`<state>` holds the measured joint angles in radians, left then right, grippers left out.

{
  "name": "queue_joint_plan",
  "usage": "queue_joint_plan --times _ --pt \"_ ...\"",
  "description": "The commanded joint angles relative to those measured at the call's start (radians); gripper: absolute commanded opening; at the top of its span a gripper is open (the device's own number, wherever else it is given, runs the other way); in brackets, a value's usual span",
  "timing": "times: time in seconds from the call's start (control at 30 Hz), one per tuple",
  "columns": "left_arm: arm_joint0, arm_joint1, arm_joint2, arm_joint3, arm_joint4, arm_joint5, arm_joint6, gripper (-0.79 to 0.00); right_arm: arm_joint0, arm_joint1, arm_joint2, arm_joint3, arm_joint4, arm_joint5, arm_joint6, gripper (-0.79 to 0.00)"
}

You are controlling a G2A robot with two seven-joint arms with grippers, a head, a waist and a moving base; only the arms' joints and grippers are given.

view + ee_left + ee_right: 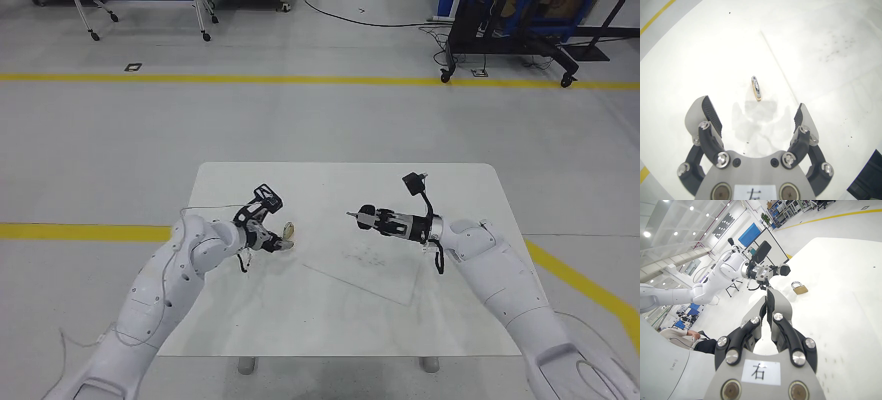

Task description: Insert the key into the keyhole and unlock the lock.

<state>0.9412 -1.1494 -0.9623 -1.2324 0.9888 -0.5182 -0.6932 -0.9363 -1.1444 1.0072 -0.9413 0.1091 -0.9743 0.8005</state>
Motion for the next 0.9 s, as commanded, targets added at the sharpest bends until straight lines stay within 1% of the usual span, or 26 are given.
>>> queue_joint_plan --times 0.0,0.07,0.2,0.27,0.37,0.47,0.57,0.6,0.67,0.7,0.87 --pt "-0.019 -0.008 0.024 0.027 0.026 0.020 0.007 -0.357 0.000 0.000 0.000 0.000 0.000 0.000 0.000 -0.785" --pt "-0.037 -0.017 0.051 0.053 0.059 0.046 0.013 -0.394 0.000 0.000 0.000 0.000 0.000 0.000 0.000 -0.785" --pt "-0.073 -0.036 0.093 0.100 0.073 0.056 0.028 -0.428 0.000 0.000 0.000 0.000 0.000 0.000 0.000 -0.785" --pt "-0.087 -0.043 0.104 0.117 0.067 0.050 0.045 -0.443 0.000 0.000 0.000 0.000 0.000 0.000 0.000 -0.785" --pt "-0.106 -0.052 0.118 0.142 0.071 0.050 0.054 -0.440 0.000 0.000 0.000 0.000 0.000 0.000 0.000 -0.785" --pt "-0.120 -0.061 0.134 0.160 0.066 0.043 0.058 -0.474 0.000 0.000 0.000 0.000 0.000 0.000 0.000 -0.785" --pt "-0.134 -0.070 0.146 0.180 0.062 0.042 0.063 -0.576 0.000 0.000 0.000 0.000 0.000 0.000 0.000 -0.785" --pt "-0.138 -0.073 0.150 0.188 0.061 0.045 0.064 -0.597 0.000 0.000 0.000 0.000 0.000 0.000 0.000 -0.785" --pt "-0.146 -0.079 0.158 0.203 0.058 0.050 0.064 -0.711 0.000 0.000 0.000 0.000 0.000 0.000 0.000 -0.785" --pt "-0.149 -0.082 0.163 0.210 0.058 0.052 0.060 -0.785 0.000 0.000 0.000 0.000 0.000 0.000 0.000 -0.785" --pt "-0.163 -0.094 0.178 0.235 0.051 0.047 0.058 -0.785 0.000 0.000 0.000 0.000 0.000 0.000 0.000 -0.785"
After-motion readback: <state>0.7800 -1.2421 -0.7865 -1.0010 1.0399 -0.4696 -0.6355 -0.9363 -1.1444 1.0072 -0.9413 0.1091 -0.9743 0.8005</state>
